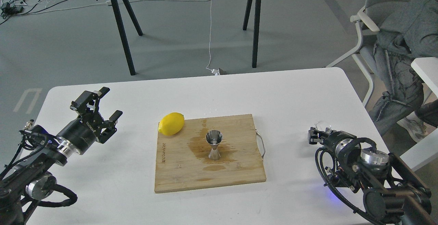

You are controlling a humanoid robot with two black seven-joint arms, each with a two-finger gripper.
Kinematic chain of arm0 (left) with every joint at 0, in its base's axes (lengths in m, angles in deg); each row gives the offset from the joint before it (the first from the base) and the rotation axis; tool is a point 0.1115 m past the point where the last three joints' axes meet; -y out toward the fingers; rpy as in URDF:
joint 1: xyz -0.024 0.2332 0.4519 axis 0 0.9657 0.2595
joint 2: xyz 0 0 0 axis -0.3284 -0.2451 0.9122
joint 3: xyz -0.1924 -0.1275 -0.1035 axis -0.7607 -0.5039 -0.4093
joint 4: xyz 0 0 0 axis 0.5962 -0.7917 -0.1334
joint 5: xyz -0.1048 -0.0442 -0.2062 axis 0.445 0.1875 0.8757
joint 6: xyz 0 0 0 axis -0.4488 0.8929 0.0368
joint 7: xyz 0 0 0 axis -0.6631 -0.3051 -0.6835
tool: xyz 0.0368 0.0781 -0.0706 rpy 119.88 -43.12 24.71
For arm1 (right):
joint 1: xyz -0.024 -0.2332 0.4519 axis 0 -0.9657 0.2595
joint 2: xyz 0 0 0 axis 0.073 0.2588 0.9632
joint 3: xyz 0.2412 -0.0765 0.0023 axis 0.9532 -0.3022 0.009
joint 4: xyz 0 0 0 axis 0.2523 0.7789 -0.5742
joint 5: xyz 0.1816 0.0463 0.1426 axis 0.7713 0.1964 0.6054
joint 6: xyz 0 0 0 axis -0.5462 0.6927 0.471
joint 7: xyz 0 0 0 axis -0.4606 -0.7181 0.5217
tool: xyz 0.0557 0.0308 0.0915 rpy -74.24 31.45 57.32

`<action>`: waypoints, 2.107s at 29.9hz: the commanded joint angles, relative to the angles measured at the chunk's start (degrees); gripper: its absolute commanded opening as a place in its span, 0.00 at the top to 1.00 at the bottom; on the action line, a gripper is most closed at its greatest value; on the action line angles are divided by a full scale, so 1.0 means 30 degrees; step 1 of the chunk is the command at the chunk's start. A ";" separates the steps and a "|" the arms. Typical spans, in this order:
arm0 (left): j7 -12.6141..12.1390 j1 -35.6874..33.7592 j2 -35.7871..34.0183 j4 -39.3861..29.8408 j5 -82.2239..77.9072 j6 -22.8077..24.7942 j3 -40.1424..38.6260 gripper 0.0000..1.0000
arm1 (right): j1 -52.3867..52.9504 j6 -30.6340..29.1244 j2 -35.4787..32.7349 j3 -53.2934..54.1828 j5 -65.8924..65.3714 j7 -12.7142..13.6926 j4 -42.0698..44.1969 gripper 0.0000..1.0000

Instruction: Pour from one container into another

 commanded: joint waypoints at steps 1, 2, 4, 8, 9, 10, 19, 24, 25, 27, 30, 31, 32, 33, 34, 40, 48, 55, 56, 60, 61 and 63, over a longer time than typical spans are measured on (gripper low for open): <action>0.0000 0.0002 0.0023 -0.0001 0.0002 -0.0001 0.0002 0.01 | -0.0322 0.0001 -0.0111 0.0257 0.0048 0.0060 -0.0342 0.63; 0.0000 0.0002 0.0023 -0.0001 0.0002 -0.0001 0.0002 0.01 | -0.0352 0.0001 -0.0140 0.0286 0.0048 0.0060 -0.0431 0.63; 0.0000 0.0002 0.0023 -0.0001 0.0002 -0.0001 0.0002 0.01 | -0.0411 0.0001 -0.0140 0.0286 0.0048 0.0060 -0.0431 0.63; 0.0000 0.0002 0.0023 -0.0001 0.0002 -0.0001 0.0002 0.01 | -0.0499 0.0001 -0.0140 0.0345 0.0048 0.0060 -0.0402 0.63; 0.0000 0.0031 0.0023 -0.0001 0.0002 -0.0001 0.0002 0.01 | -0.0499 0.0001 -0.0140 0.0345 0.0048 0.0060 -0.0402 0.63; 0.0000 0.0031 0.0023 -0.0001 0.0002 -0.0001 0.0002 0.01 | -0.0528 0.0001 -0.0140 0.0374 0.0048 0.0060 -0.0402 0.63; 0.0000 0.0060 0.0023 -0.0001 0.0002 -0.0001 0.0002 0.01 | -0.0733 0.0001 -0.0140 0.0755 0.0048 0.0060 -0.0373 0.61; 0.0000 0.0031 0.0052 -0.0001 0.0002 -0.0001 0.0002 0.01 | -0.0821 0.0030 -0.0140 0.0755 0.0048 0.0061 -0.0344 0.58; 0.0000 0.0031 0.0024 -0.0001 0.0002 -0.0001 0.0002 0.01 | -0.0908 0.0001 -0.0140 0.0755 0.0048 0.0089 -0.0344 0.58; 0.0000 0.0031 0.0023 0.0028 0.0002 -0.0001 0.0002 0.01 | -0.0909 0.0030 -0.0140 0.0755 0.0048 0.0090 -0.0344 0.56; 0.0000 0.0031 0.0023 -0.0001 0.0002 0.0028 0.0002 0.01 | -0.0938 0.0001 -0.0140 0.0755 0.0048 0.0090 -0.0373 0.55; 0.0000 0.0031 0.0023 -0.0001 0.0002 0.0028 0.0002 0.01 | -0.0938 0.0001 -0.0140 0.0755 0.0048 0.0061 -0.0344 0.54; 0.0000 0.0031 0.0023 -0.0001 0.0002 0.0028 0.0002 0.01 | -0.0938 0.0001 -0.0140 0.0755 0.0048 0.0060 -0.0373 0.53; 0.0000 0.0031 0.0023 -0.0001 0.0002 0.0028 0.0002 0.01 | -0.0938 0.0001 -0.0140 0.0755 0.0048 0.0060 -0.0373 0.52; 0.0000 0.0031 0.0023 -0.0001 0.0002 0.0057 0.0002 0.01 | -0.0938 0.0030 -0.0140 0.0755 0.0048 0.0060 -0.0344 0.51; 0.0000 0.0061 0.0023 -0.0001 0.0002 0.0074 0.0002 0.01 | -0.0938 0.0030 -0.0111 0.0755 0.0048 0.0060 -0.0344 0.48; 0.0000 0.0002 -0.0006 0.0028 0.0002 0.0074 -0.0027 0.01 | -0.0938 0.0030 -0.0023 0.0726 0.0048 0.0060 -0.0344 0.42; 0.0000 0.0002 -0.0006 -0.0001 0.0002 0.0074 0.0002 0.01 | -0.0938 0.0030 -0.0023 0.0726 0.0048 0.0060 -0.0344 0.40; 0.0000 0.0002 -0.0006 -0.0001 0.0002 0.0074 0.0002 0.01 | -0.0938 0.0030 -0.0023 0.0726 0.0048 0.0060 -0.0373 0.39; 0.0000 0.0031 -0.0006 -0.0001 0.0002 0.0074 0.0002 0.01 | -0.0909 0.0030 -0.0052 0.0726 0.0048 0.0060 -0.0402 0.30; 0.0000 0.0031 -0.0006 -0.0001 0.0002 0.0074 0.0002 0.01 | -0.0938 0.0030 -0.0052 0.0726 0.0048 0.0060 -0.0402 0.26; 0.0000 0.0031 -0.0006 -0.0001 0.0002 0.0074 0.0002 0.01 | -0.0909 0.0030 -0.0052 0.0726 0.0048 0.0060 -0.0402 0.13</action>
